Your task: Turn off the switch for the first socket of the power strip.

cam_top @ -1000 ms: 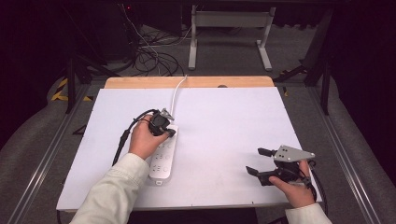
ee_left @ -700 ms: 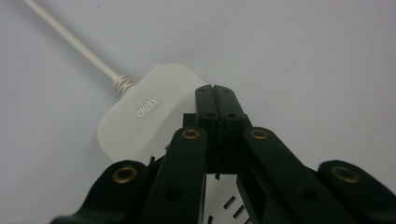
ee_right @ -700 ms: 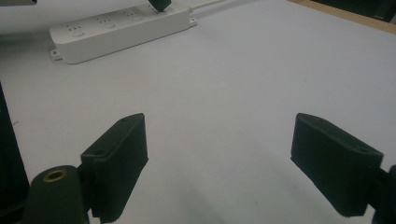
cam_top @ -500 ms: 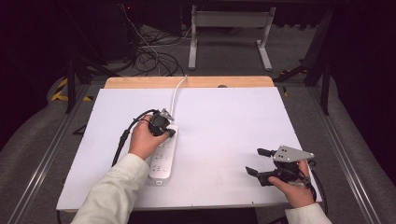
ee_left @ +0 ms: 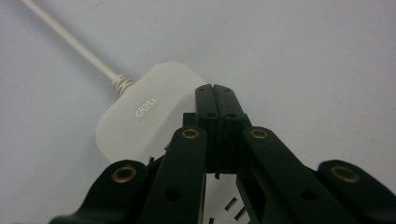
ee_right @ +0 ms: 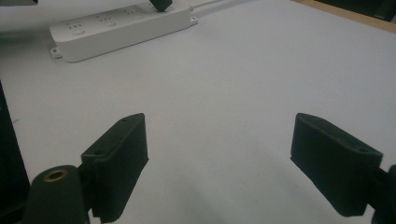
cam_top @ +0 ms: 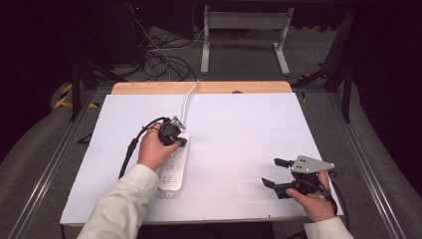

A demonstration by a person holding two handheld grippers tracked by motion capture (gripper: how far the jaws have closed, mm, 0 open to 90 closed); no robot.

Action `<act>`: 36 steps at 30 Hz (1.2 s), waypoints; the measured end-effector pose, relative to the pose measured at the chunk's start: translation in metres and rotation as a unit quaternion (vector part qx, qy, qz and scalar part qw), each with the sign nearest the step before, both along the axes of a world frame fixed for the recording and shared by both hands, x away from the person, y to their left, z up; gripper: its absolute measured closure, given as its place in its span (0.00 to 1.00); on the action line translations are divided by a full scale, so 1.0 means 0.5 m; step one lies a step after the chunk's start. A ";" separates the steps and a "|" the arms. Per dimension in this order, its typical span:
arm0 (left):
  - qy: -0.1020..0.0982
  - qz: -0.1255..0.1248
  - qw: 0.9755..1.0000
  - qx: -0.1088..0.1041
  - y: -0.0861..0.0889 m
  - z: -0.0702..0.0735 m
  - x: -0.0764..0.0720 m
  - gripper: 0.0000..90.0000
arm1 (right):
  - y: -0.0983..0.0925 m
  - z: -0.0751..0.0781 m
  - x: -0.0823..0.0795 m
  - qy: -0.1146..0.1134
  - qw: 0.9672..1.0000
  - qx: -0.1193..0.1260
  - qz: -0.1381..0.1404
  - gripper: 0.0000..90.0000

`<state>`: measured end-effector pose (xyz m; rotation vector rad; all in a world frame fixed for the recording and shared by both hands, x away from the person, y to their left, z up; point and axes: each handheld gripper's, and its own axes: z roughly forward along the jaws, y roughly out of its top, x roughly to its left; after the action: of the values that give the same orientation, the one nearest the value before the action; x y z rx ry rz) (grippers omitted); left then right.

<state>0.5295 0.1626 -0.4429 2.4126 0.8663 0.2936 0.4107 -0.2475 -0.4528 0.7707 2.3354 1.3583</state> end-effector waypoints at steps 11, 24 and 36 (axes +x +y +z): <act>-0.010 0.003 1.000 0.011 -0.005 0.000 -0.005 1.00 | 0.003 -0.002 0.000 0.002 1.000 -0.002 0.003 0.21; -0.003 0.011 1.000 0.009 -0.012 0.000 -0.009 1.00 | 0.004 -0.003 -0.001 0.003 1.000 -0.004 0.004 0.21; -0.021 0.019 0.999 0.019 -0.021 -0.002 -0.014 1.00 | 0.003 -0.003 -0.001 0.003 1.000 -0.003 0.005 0.21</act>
<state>0.5224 0.1521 -0.4439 2.4184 0.8973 0.3767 0.4101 -0.2457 -0.4546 0.7643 2.3498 1.3549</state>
